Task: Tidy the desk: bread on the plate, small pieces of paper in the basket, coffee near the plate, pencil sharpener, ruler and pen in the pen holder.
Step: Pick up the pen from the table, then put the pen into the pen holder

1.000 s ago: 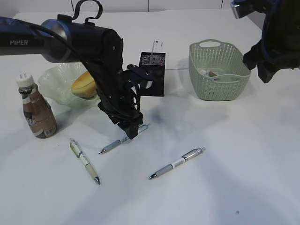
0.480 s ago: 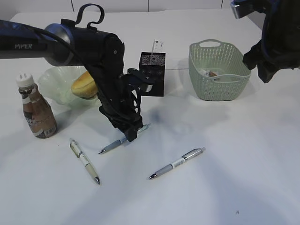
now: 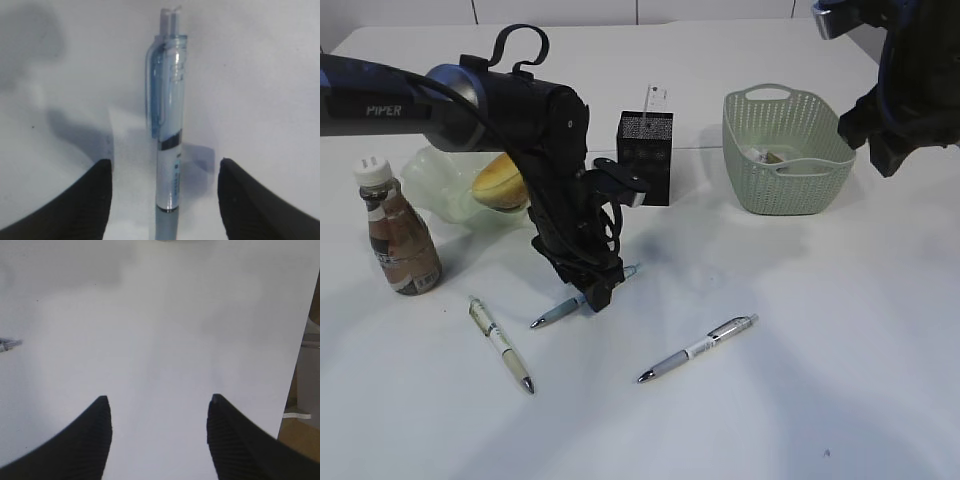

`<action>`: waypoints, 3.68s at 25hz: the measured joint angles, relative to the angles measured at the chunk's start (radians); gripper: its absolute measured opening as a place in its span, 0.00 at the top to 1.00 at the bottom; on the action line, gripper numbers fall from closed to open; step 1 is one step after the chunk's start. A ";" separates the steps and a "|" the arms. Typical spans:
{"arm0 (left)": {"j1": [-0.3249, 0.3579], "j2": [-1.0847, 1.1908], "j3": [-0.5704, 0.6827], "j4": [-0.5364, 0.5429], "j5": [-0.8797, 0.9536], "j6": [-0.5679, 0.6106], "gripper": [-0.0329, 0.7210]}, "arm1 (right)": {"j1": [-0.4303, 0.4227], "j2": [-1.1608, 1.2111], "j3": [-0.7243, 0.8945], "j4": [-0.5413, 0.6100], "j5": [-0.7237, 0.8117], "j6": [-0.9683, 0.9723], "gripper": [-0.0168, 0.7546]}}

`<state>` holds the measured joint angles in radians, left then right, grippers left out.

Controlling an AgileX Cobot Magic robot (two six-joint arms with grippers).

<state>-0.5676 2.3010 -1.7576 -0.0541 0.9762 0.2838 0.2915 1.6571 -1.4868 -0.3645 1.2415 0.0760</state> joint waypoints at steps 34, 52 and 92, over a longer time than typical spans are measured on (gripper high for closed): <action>0.000 0.020 -0.008 0.005 0.038 0.051 0.84 | 0.000 0.000 0.000 -0.022 0.000 0.000 0.36; 0.000 0.023 -0.278 -0.005 0.237 0.052 0.85 | 0.000 0.000 0.000 -0.027 -0.004 0.000 0.36; 0.000 -0.099 -0.405 -0.035 -0.473 -0.101 0.85 | 0.000 0.000 0.000 -0.027 -0.013 0.000 0.36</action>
<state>-0.5676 2.2024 -2.1625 -0.0890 0.5029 0.1826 0.2915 1.6571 -1.4868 -0.3911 1.2287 0.0760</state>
